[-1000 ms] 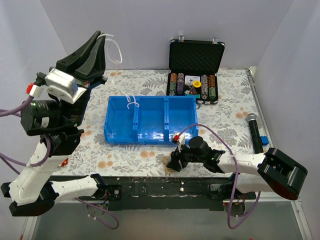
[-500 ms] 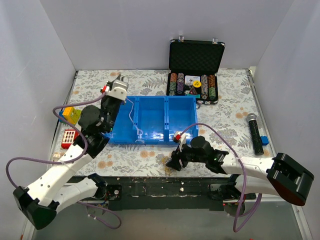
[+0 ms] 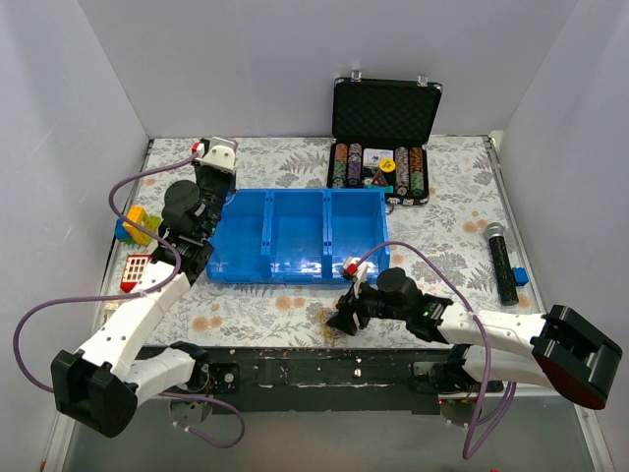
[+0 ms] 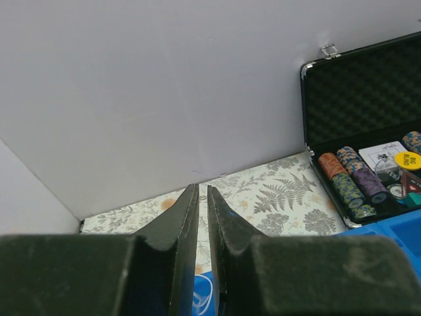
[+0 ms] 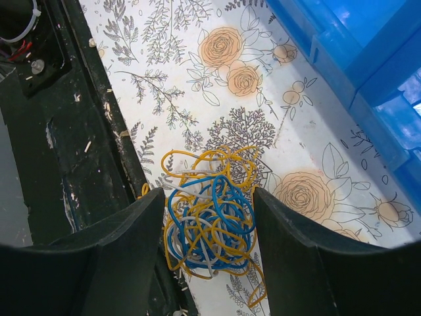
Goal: Untangle the cables
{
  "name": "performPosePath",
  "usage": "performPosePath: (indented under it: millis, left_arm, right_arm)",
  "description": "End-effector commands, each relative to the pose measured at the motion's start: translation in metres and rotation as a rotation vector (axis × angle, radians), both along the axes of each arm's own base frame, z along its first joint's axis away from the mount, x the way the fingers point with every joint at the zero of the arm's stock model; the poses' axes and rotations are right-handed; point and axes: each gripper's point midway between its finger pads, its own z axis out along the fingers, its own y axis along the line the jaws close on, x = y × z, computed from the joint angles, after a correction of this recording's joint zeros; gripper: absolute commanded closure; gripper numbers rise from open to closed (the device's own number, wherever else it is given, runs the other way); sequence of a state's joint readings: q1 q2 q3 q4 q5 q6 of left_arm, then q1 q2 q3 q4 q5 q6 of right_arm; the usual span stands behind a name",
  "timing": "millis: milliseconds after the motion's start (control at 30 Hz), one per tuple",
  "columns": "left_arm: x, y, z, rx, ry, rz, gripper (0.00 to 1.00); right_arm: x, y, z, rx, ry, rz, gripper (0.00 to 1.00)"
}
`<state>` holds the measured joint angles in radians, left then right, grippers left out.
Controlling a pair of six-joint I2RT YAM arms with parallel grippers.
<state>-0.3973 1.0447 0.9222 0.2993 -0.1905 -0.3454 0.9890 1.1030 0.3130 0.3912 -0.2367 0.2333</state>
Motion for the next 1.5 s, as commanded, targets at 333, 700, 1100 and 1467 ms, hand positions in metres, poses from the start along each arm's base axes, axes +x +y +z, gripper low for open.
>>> performPosePath:
  millis: [333, 700, 1100, 1467]
  left_arm:
    - [0.01, -0.007, -0.004, -0.02, 0.018, -0.049, 0.81]
    - [0.176, 0.088, -0.132, -0.132, 0.616, 0.092, 0.18]
    - [0.227, 0.135, -0.255, -0.156, 0.843, 0.127, 0.02]
    - [0.22, 0.139, -0.316, -0.021, 0.92, -0.032, 0.02]
  right_arm:
    - [0.002, 0.006, 0.011, 0.035, -0.018, -0.001, 0.36]
    - [0.009, 0.002, 0.012, -0.007, -0.036, -0.03, 0.32]
    - [0.018, 0.007, 0.011, -0.042, -0.03, -0.054, 0.3]
    - [0.02, 0.006, 0.011, -0.053, -0.02, -0.07, 0.3]
